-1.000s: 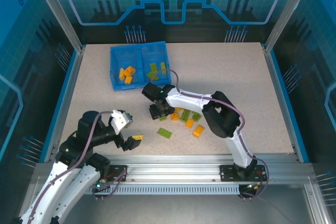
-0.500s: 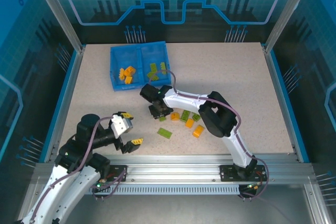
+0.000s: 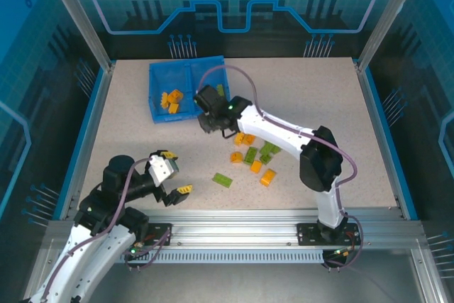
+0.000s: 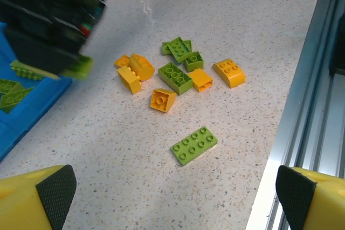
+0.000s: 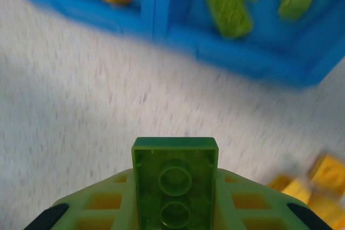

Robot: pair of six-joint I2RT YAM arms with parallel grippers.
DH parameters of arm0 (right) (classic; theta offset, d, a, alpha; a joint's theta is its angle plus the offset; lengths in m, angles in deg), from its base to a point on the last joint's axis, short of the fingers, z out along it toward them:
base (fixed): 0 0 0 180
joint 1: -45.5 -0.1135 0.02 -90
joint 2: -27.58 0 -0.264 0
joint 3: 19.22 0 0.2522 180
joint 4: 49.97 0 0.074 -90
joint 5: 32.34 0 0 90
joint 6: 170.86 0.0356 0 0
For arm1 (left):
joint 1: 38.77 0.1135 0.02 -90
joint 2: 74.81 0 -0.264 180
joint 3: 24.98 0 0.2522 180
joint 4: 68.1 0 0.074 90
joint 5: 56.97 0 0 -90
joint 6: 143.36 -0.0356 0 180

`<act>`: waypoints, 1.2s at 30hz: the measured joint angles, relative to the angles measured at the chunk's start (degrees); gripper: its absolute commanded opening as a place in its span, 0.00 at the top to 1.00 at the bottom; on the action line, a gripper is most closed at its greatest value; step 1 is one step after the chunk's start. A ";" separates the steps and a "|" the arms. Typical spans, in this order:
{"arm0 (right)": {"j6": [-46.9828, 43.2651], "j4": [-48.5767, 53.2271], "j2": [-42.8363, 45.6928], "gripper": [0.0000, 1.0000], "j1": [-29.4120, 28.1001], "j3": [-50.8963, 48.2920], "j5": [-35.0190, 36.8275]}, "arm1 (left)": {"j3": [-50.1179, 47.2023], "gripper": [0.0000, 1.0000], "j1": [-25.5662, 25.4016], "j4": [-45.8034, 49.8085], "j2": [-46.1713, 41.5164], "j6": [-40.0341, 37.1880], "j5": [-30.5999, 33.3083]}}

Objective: Sort the legos into containers by color

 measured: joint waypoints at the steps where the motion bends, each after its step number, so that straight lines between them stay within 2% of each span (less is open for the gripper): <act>1: -0.96 -0.66 -1.20 0.72 0.79 2.51 0.70 | -0.04 0.01 0.00 -0.31 -0.46 0.02 0.33; 4: -4.22 -1.77 -7.98 0.71 3.48 13.29 2.54 | -0.55 0.01 0.00 -0.98 -1.99 0.13 1.05; 11: -10.88 1.66 -30.84 0.72 6.84 42.56 7.50 | -1.07 0.01 0.00 -1.25 -3.56 0.13 2.32; 14: -12.94 3.34 -37.38 0.70 7.37 49.42 8.48 | -1.14 0.01 0.00 -1.70 -3.56 0.13 2.51; 20: -16.24 4.94 -40.30 0.55 7.87 49.81 8.24 | -1.60 0.01 0.00 -2.12 -3.56 0.15 2.93; 28: -15.89 7.43 -39.04 0.53 7.80 50.40 7.43 | -2.23 0.01 0.00 -2.73 -4.61 0.74 4.72; 32: -14.95 9.09 -32.35 0.53 7.80 46.23 6.45 | -2.73 0.01 0.00 -3.45 -4.70 1.70 5.57; 36: -13.49 9.22 -17.97 0.46 7.82 34.25 4.07 | -3.17 0.01 0.00 -5.42 -4.68 4.39 7.52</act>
